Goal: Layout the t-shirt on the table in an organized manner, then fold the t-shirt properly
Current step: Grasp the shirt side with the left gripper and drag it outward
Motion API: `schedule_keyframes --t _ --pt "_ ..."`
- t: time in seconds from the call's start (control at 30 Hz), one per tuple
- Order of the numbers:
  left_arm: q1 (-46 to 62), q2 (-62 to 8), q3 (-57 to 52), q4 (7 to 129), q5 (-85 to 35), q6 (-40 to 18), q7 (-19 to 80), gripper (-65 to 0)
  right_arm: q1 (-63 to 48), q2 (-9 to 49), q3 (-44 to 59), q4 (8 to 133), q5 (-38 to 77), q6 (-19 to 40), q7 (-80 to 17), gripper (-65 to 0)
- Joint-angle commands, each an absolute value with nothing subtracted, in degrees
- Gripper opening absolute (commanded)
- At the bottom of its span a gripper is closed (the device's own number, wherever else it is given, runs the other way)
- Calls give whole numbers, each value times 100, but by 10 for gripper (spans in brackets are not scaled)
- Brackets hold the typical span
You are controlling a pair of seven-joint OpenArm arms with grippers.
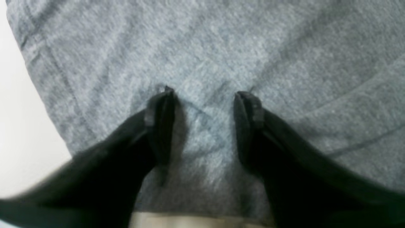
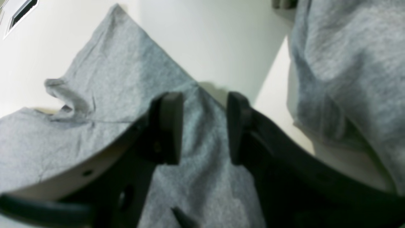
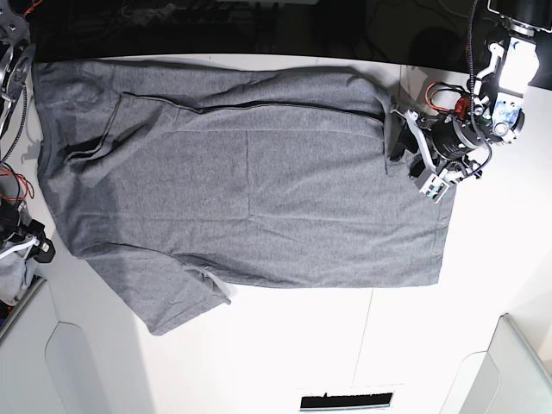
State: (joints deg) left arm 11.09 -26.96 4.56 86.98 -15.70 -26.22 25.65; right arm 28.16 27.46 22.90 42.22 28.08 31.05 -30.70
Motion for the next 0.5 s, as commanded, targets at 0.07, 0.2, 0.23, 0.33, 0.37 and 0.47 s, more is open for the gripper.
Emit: schedule_keyframes --t 0.07,0.2,0.23,0.33,0.37,0.47 --pt "1063 -2766 427 8781 -1601 -2637 2482 -644 2965 2869 2311 4331 2919 3138 -2958 -418" --pt "1070 -2779 425 9026 -1605 -2635 2561 -650 2965 2871 2311 4331 2917 3138 -2956 -418" --pt "1070 -2799 425 9133 -1605 -2635 2639 -650 2965 2871 2311 4331 2917 3138 -2956 -418" --pt "1144 -2930 425 9489 -1811 -2615 2902 -650 2963 2871 2311 4331 2915 3138 -2956 -418" --pt "1199 -2978 425 9609 -1918 -2613 2961 -650 2963 2871 2311 4331 2915 3138 -2956 -418" --pt "1481 -3131 399 9972 -2016 -2613 2993 -650 2963 2871 2311 4331 2915 3135 -2956 -418"
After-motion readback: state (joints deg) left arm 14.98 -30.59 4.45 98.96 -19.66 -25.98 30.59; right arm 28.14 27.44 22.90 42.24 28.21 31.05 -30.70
